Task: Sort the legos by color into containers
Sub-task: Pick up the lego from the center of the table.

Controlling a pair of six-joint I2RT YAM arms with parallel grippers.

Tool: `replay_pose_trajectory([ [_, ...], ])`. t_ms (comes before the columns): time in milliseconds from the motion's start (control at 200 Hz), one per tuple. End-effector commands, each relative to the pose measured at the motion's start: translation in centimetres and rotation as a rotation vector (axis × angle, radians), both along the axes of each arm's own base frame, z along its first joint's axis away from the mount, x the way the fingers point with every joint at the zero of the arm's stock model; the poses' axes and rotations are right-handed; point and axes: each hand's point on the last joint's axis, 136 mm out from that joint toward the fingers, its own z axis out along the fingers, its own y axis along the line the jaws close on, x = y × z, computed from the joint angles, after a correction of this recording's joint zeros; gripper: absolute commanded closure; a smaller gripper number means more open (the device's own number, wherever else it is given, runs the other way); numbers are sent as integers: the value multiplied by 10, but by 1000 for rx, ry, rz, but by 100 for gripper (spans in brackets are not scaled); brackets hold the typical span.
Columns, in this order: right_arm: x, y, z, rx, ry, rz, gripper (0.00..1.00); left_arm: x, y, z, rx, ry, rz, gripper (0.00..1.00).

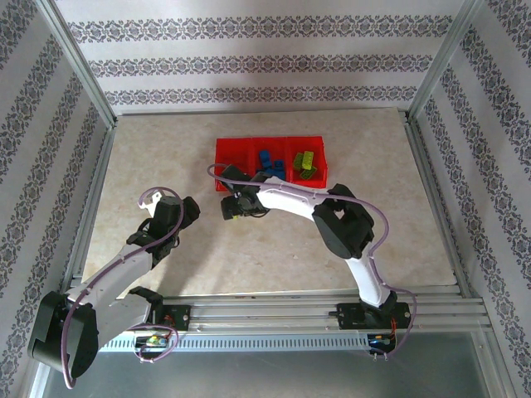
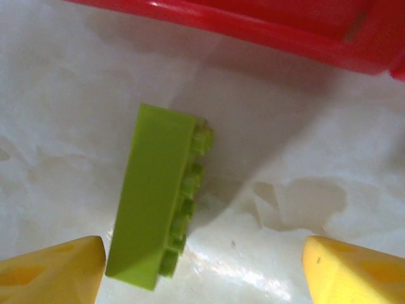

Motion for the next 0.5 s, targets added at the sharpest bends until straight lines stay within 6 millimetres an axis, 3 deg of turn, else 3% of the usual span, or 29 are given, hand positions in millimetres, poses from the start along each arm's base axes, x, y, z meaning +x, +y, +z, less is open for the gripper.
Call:
replay_pose_trajectory([
  [0,1,12,-3,-4,7,34,22,2,4,-1,-27,-16,31,0],
  [350,11,25,-8,-12,6,72,41,2,4,-2,-30,-13,33,0],
  [495,12,25,-11,-20,3,79,43,3,4,-2,-33,-14,32,0],
])
